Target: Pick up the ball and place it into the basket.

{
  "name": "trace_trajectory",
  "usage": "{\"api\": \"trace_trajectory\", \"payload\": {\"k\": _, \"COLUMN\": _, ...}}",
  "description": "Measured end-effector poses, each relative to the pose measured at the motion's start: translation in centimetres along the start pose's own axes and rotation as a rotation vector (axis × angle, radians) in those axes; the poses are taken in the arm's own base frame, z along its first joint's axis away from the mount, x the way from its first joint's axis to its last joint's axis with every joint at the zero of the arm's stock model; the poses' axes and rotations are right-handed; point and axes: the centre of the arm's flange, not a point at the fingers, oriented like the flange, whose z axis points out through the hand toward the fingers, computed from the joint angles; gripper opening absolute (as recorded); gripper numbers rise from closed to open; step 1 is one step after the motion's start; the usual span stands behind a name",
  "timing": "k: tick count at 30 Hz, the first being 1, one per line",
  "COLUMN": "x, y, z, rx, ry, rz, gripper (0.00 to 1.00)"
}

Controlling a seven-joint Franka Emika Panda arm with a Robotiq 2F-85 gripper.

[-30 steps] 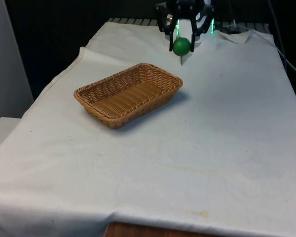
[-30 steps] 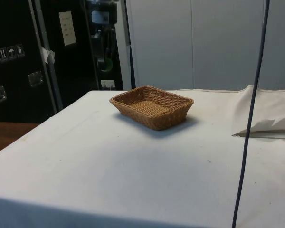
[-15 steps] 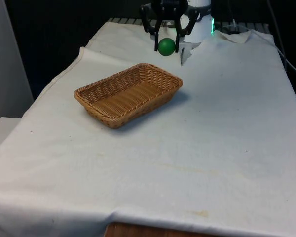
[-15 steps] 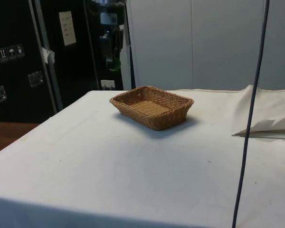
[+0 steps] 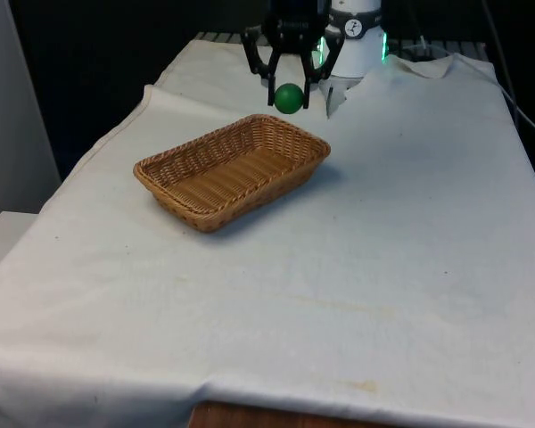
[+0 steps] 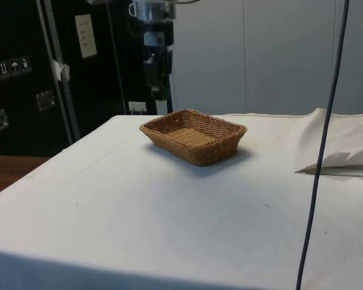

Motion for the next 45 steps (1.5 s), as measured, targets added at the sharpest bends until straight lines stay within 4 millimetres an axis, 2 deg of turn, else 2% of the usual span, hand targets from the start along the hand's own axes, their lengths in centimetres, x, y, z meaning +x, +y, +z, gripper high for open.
{"api": "trace_trajectory", "payload": {"k": 20, "x": -4.9, "y": 1.5, "z": 6.6, "rx": -0.03, "ry": -0.039, "rz": 0.049, "gripper": 0.0}}
{"api": "trace_trajectory", "payload": {"k": 36, "x": -6.8, "y": 4.3, "z": 12.1, "rx": -0.042, "ry": -0.077, "rz": 0.096, "gripper": 0.0}}
{"api": "trace_trajectory", "payload": {"k": 45, "x": -6.7, "y": 4.4, "z": 12.3, "rx": -0.044, "ry": -0.072, "rz": 0.1, "gripper": 0.0}}
